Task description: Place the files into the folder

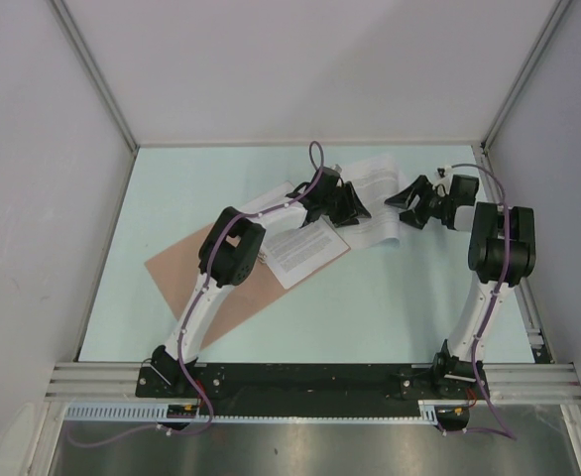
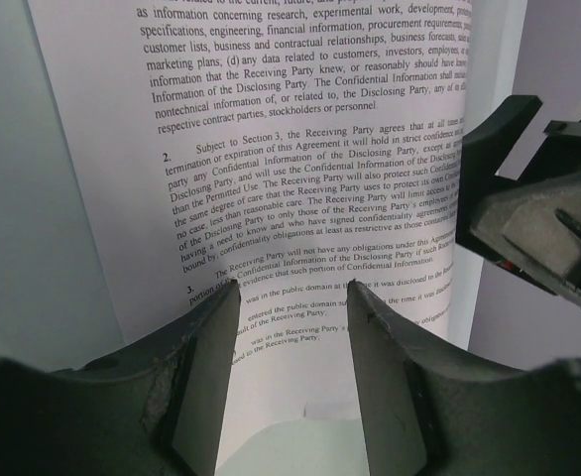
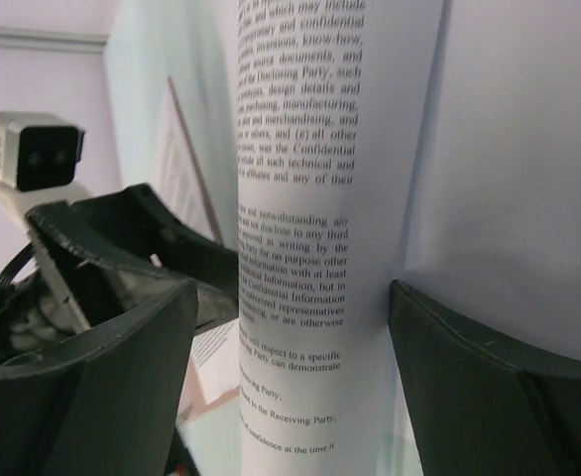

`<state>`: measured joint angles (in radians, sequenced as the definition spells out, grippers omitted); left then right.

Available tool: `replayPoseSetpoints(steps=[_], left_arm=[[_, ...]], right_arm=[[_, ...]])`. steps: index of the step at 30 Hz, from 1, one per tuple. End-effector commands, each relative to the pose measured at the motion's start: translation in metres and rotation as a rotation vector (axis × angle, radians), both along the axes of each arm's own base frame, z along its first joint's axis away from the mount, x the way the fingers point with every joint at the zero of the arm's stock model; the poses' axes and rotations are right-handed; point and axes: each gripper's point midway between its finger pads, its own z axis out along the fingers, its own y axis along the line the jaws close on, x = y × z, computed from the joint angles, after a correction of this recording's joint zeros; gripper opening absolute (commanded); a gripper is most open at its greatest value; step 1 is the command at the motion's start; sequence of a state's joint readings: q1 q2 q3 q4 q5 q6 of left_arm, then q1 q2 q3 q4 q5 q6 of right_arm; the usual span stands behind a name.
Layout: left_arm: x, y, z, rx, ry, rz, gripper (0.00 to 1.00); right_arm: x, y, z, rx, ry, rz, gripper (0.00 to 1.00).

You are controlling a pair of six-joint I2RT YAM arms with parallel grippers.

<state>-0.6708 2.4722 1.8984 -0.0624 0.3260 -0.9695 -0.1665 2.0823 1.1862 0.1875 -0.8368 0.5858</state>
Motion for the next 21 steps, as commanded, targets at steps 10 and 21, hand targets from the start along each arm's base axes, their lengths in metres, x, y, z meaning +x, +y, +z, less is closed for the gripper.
replayPoseSetpoints(steps=[10, 21], left_arm=[[-0.011, 0.011, -0.007, 0.017, 0.056, -0.02, 0.54], [-0.01, 0.017, -0.01, 0.046, 0.039, -0.039, 0.54]], right_arm=[[0.0, 0.018, 0.052, 0.367, -0.207, 0.013, 0.84], [0.003, 0.002, 0.044, 0.315, -0.222, -0.006, 0.69]])
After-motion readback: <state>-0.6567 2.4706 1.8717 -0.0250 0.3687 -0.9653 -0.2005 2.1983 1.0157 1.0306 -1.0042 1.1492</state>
